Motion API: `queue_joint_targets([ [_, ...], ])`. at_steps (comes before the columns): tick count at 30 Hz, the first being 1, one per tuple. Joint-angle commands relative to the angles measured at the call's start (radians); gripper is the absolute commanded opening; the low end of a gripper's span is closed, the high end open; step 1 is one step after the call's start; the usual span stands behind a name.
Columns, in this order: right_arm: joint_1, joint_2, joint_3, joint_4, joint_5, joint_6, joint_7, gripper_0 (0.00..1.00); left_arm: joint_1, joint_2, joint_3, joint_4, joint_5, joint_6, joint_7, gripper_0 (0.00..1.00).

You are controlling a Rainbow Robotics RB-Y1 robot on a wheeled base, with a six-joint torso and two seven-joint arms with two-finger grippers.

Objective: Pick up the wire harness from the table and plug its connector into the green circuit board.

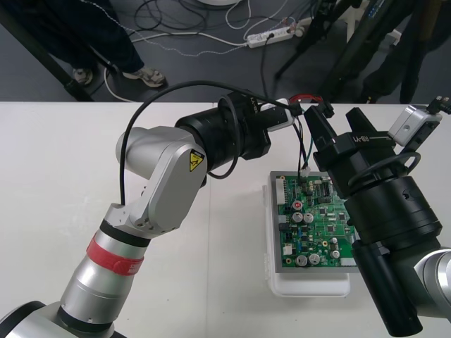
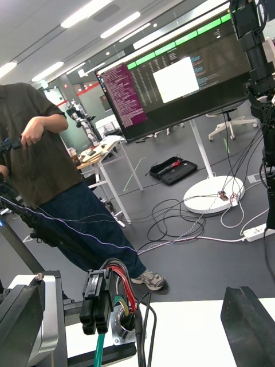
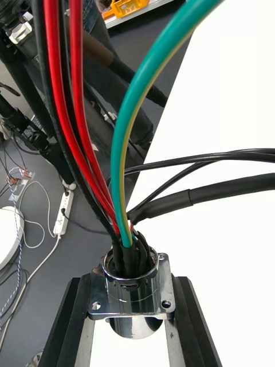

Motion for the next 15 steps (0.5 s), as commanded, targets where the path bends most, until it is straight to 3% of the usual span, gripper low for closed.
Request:
queue_joint_targets([
  [1, -0.025, 0.014, 0.006, -0.011, 0.0, 0.009, -0.028, 0.91, 0.012, -0.036, -0.018, -0.046, -0.008, 0.065, 0.061, 0.0],
  [15, -0.053, 0.014, 0.006, 0.004, -0.009, 0.009, -0.031, 0.91, 0.013, -0.036, -0.018, -0.046, -0.013, 0.068, 0.062, 0.0],
])
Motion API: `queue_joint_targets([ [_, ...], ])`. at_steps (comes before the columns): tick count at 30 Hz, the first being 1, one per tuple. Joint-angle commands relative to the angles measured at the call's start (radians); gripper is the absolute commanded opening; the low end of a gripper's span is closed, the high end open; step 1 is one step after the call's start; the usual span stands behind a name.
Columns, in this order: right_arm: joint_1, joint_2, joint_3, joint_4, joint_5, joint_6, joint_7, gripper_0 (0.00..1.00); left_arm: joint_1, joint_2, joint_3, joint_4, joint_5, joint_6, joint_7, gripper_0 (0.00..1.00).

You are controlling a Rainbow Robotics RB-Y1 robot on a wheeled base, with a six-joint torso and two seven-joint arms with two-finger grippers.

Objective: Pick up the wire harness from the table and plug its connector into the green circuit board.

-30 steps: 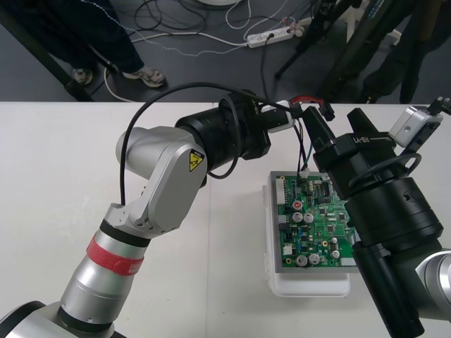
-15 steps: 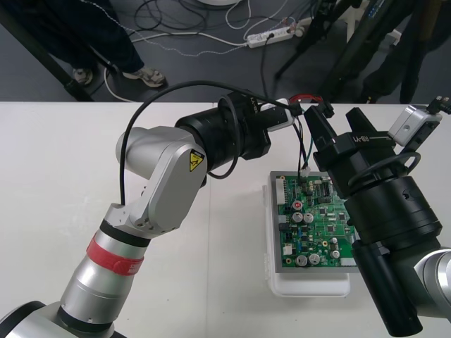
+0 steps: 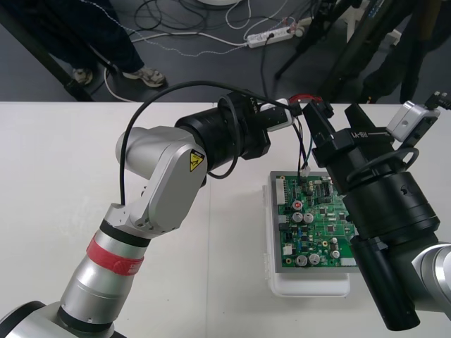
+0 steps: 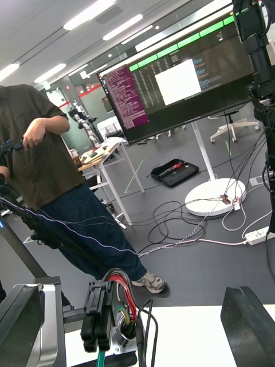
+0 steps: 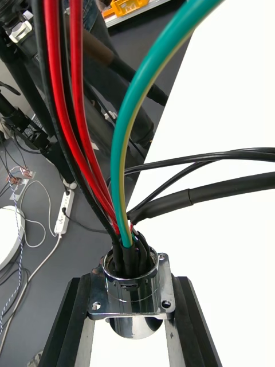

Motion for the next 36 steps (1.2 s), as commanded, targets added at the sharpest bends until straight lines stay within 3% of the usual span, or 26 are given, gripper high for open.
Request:
queue_joint_targets([
  [1, -0.029, 0.014, 0.006, -0.01, -0.007, 0.008, -0.031, 0.91, 0.012, -0.036, -0.018, -0.046, -0.008, 0.068, 0.061, 0.0],
  [5, -0.029, 0.014, 0.006, -0.007, -0.006, 0.008, -0.031, 0.91, 0.013, -0.036, -0.018, -0.046, -0.008, 0.069, 0.061, 0.0],
  [6, -0.029, 0.014, 0.006, -0.007, -0.007, 0.008, -0.031, 0.53, 0.013, -0.036, -0.018, -0.046, -0.008, 0.069, 0.062, 0.0],
  [7, -0.029, 0.014, 0.007, -0.007, -0.007, 0.008, -0.031, 0.07, 0.013, -0.036, -0.018, -0.046, -0.008, 0.069, 0.061, 0.0],
  [8, -0.029, 0.014, 0.007, -0.009, -0.007, 0.008, -0.031, 0.0, 0.013, -0.036, -0.018, -0.046, -0.008, 0.069, 0.061, 0.0],
  [36, -0.029, 0.014, 0.007, -0.007, -0.019, -0.004, -0.033, 0.0, 0.015, -0.036, -0.018, -0.046, -0.004, 0.069, 0.061, 0.0],
])
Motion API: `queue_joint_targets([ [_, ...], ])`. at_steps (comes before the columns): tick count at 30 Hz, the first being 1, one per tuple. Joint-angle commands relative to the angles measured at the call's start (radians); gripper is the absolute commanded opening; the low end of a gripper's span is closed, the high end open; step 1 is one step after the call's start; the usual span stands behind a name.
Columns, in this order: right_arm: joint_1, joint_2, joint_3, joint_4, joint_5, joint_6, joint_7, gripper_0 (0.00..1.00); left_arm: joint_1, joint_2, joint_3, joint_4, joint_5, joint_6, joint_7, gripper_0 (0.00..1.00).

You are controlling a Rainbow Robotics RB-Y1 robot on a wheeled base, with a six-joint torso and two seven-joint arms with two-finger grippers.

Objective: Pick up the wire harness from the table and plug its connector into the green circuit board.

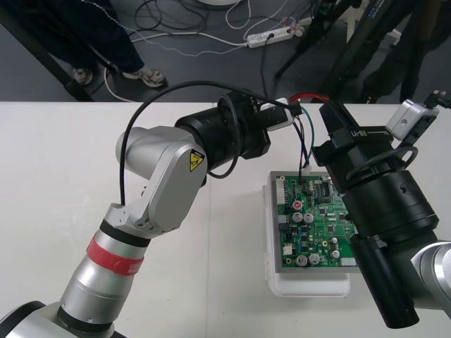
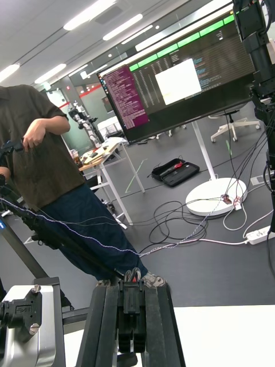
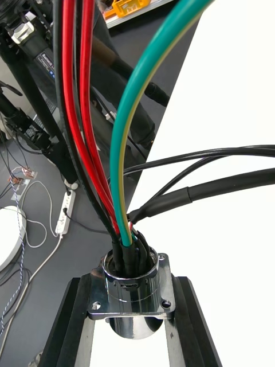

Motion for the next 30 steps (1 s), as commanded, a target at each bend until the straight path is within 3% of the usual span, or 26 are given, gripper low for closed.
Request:
queue_joint_targets([
  [1, -0.022, 0.014, 0.007, -0.012, -0.01, -0.004, -0.034, 0.0, 0.016, -0.036, -0.018, -0.046, -0.006, 0.062, 0.061, 0.0],
  [9, -0.022, 0.014, 0.007, -0.012, -0.01, -0.01, -0.034, 0.0, 0.016, -0.036, -0.019, -0.046, -0.003, 0.068, 0.061, 0.0],
  [10, -0.022, 0.014, 0.007, -0.012, -0.01, -0.01, -0.034, 0.0, 0.016, -0.036, -0.021, -0.046, -0.003, 0.073, 0.061, 0.11],
  [11, -0.022, 0.014, 0.007, -0.012, -0.01, -0.01, -0.034, 0.0, 0.018, -0.036, -0.021, -0.046, -0.003, 0.076, 0.064, 0.73],
  [12, -0.022, 0.014, 0.009, -0.012, -0.01, -0.01, -0.033, 0.0, 0.02, -0.036, -0.021, -0.046, -0.003, 0.079, 0.068, 1.0],
  [30, -0.022, 0.014, 0.007, -0.012, -0.01, -0.011, -0.033, 0.0, 0.024, -0.036, -0.022, -0.046, 0.0, 0.085, 0.09, 1.0],
])
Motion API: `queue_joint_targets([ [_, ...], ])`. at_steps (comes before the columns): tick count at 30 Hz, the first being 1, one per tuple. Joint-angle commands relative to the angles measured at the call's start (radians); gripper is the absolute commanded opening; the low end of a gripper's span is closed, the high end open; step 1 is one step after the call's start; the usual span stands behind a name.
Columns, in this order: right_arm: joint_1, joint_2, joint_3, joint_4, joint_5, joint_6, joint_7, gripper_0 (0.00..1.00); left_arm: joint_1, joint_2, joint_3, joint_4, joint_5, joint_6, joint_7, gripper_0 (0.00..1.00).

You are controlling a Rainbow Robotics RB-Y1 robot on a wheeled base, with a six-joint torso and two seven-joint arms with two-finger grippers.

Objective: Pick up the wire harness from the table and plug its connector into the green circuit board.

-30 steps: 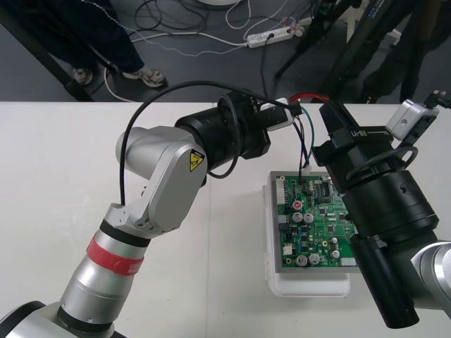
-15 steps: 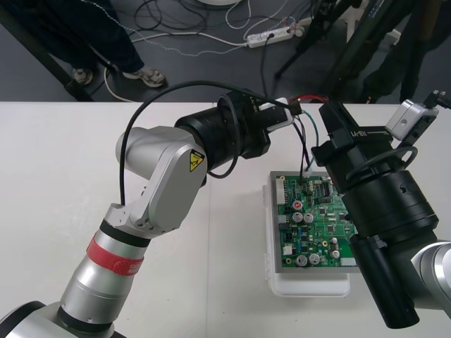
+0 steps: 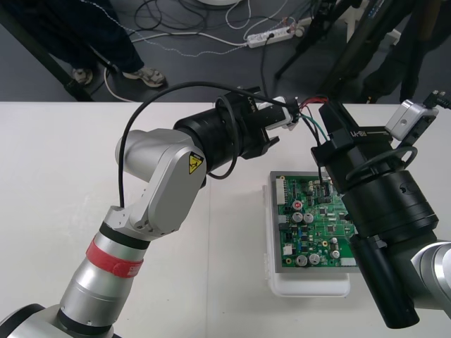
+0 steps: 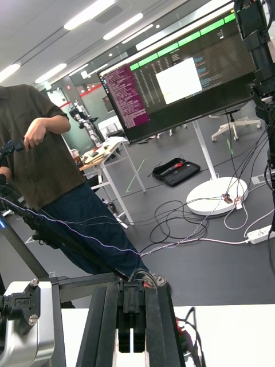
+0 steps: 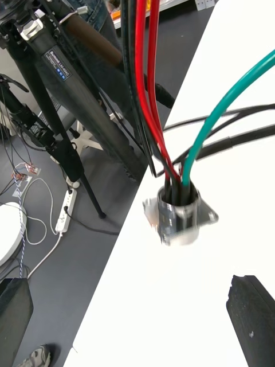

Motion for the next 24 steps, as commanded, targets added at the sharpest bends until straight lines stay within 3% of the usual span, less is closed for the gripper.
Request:
queue_joint_targets([
  [1, -0.022, 0.014, 0.007, -0.013, -0.008, -0.008, -0.033, 0.0, 0.012, -0.036, -0.024, -0.048, 0.0, 0.059, 0.065, 1.0],
  [24, -0.025, 0.014, 0.007, -0.013, -0.009, -0.019, -0.034, 0.0, 0.014, -0.022, -0.007, -0.066, 0.062, 0.059, 0.07, 1.0],
])
